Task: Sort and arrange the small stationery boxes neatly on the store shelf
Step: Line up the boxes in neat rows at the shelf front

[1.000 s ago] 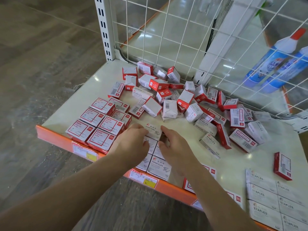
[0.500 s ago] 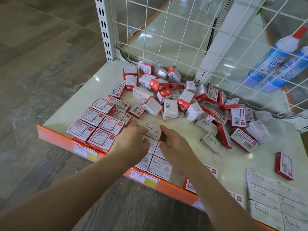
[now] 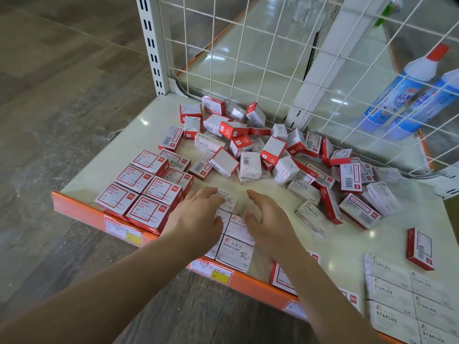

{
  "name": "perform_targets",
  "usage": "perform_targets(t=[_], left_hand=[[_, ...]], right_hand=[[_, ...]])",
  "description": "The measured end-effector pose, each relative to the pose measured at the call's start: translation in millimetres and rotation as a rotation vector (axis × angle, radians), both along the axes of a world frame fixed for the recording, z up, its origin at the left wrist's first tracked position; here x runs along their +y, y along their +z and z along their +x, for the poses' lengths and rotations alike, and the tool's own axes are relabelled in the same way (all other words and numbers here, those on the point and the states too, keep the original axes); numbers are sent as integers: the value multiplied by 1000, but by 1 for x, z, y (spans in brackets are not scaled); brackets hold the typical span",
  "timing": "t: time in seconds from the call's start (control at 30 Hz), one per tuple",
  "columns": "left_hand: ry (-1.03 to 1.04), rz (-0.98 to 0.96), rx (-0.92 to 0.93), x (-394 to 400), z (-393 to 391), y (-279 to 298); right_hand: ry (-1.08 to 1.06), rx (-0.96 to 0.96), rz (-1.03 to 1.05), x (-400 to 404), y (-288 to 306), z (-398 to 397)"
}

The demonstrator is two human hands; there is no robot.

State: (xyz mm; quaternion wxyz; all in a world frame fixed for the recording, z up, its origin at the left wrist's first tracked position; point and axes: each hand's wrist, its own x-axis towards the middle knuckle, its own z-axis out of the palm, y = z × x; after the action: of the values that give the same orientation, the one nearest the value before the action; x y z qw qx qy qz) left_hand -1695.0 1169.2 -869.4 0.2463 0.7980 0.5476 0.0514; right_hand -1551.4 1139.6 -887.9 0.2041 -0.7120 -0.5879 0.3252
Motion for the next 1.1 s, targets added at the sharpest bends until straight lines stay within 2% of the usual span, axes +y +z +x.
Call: perform_targets(t=[0.17, 0.43, 0.53, 0.77, 0.97, 1.1], left_hand=[[-101, -26, 25, 1, 8, 2], [-149, 50, 177, 10, 20, 2], [-165, 70, 227, 14, 25, 3], [-147, 92, 225, 19, 30, 2], [-129, 57, 199, 14, 25, 1], [-102, -13, 85, 7, 18, 2]], right_hand=[[-96, -68, 96, 3, 1, 29], [-397, 14, 226, 20, 1, 58], [-478, 34, 208, 31, 5, 68], [-462, -65, 157, 50, -2, 78], [-435, -12, 199, 42, 3, 73], [-402, 44, 265, 27, 13, 73]])
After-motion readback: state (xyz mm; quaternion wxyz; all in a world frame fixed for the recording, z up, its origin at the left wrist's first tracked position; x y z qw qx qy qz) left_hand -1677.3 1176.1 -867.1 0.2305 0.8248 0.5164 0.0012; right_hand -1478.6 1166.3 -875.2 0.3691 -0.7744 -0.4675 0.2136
